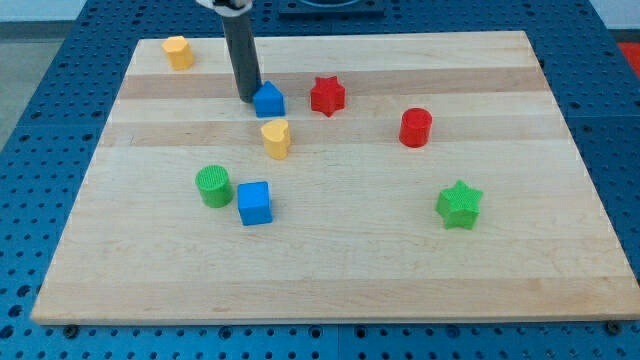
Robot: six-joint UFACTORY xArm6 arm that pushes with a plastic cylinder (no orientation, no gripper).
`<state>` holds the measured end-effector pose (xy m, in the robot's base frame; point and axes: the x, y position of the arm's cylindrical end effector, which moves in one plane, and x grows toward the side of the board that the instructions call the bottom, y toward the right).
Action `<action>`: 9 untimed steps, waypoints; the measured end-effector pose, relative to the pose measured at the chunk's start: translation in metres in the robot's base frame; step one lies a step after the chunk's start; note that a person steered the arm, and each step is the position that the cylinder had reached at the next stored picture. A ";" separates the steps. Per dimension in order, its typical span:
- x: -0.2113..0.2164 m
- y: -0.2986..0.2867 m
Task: Push the red star to the center top of the board
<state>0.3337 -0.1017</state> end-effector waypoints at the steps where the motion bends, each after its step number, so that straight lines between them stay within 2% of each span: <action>1: 0.025 0.052; 2: 0.038 0.101; 3: 0.037 0.112; 5: 0.010 0.106; 9: -0.006 0.052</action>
<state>0.3274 -0.0497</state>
